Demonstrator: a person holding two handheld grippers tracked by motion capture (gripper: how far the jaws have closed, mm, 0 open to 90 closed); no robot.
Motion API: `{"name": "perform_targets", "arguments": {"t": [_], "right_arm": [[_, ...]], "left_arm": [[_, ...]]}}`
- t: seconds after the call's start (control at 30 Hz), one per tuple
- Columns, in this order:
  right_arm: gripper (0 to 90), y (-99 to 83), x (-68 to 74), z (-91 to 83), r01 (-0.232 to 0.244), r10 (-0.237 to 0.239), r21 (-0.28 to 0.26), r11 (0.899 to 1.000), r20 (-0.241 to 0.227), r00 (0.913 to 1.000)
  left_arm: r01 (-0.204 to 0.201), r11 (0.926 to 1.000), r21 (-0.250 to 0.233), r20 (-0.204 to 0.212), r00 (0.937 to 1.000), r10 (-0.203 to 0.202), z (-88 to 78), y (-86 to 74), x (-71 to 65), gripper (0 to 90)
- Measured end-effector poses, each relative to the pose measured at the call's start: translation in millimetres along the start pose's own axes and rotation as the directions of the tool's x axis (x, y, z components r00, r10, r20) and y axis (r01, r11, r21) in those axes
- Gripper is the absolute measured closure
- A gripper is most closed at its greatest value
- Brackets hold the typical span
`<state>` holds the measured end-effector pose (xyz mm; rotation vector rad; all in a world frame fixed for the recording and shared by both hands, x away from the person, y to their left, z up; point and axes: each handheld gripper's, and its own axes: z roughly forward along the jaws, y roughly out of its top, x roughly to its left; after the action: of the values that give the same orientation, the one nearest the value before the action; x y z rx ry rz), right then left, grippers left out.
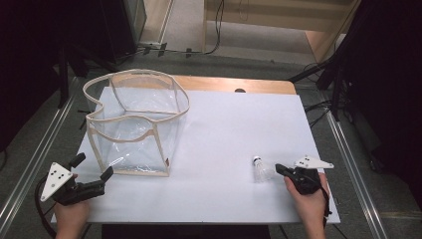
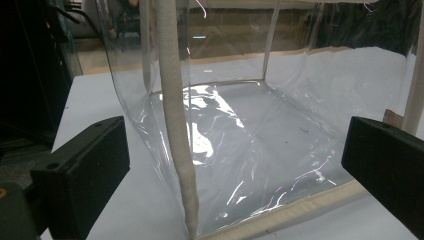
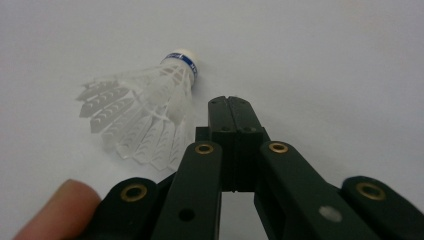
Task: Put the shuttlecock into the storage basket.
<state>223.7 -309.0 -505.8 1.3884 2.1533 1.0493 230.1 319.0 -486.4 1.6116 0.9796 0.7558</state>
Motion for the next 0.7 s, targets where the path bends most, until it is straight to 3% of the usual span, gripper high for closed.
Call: {"name": "perform_targets", "arguments": {"t": [0.2,0.7], "right_arm": [[87.9,-3.5,4.4,8.5,0.023,-0.022,0.051,0.998,-0.033,0.9992],[87.9,9.1,33.7,23.9,0.121,-0.115,0.059,0.991,-0.107,0.9877]], "left_arm": [[-0.001,1.0,0.0,0.001,1.0,0.001,0.0,0.1,0.3,0.0],[0.005,1.0,0.0,-0.004,1.0,-0.005,-0.7,-0.3,0.1,0.0]]}}
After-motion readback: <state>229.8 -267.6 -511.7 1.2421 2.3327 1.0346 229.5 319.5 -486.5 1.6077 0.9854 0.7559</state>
